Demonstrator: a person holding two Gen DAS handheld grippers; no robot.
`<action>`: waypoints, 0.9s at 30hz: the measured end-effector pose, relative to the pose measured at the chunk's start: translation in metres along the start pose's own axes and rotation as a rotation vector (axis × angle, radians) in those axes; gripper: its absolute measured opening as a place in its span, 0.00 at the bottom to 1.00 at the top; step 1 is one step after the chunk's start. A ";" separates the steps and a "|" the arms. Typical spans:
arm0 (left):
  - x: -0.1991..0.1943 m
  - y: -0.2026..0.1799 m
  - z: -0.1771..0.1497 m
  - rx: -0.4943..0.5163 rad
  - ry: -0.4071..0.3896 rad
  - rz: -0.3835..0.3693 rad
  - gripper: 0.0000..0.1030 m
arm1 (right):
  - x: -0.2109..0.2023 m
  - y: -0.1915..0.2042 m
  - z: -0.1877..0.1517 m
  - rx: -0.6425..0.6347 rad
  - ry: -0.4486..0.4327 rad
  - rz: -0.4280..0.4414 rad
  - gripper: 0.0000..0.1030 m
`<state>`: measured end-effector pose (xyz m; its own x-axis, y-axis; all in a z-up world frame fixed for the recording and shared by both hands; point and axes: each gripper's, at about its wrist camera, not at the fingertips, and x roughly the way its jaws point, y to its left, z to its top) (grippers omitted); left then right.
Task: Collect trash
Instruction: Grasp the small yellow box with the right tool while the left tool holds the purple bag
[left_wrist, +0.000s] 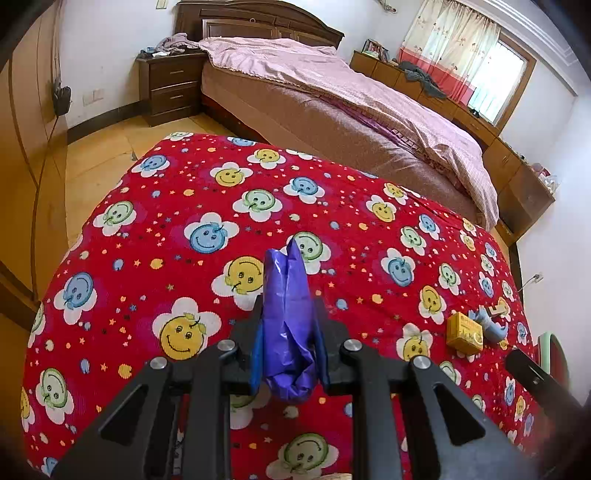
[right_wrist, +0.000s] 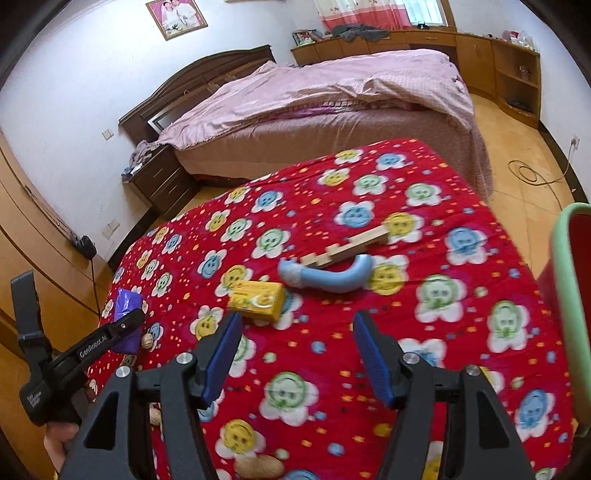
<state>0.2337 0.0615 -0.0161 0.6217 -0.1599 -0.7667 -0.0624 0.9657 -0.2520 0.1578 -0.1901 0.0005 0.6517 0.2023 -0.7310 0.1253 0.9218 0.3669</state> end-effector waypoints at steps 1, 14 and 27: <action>0.001 0.002 0.000 -0.003 0.002 -0.004 0.22 | 0.004 0.004 0.000 -0.001 0.003 0.001 0.64; 0.002 0.009 -0.005 -0.007 -0.005 0.012 0.22 | 0.050 0.038 0.001 -0.051 0.023 -0.057 0.64; 0.001 0.008 -0.007 -0.006 -0.006 0.005 0.22 | 0.059 0.044 0.002 -0.073 0.003 -0.124 0.47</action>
<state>0.2285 0.0679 -0.0224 0.6264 -0.1541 -0.7642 -0.0703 0.9651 -0.2522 0.2034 -0.1386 -0.0253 0.6328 0.0866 -0.7695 0.1498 0.9613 0.2314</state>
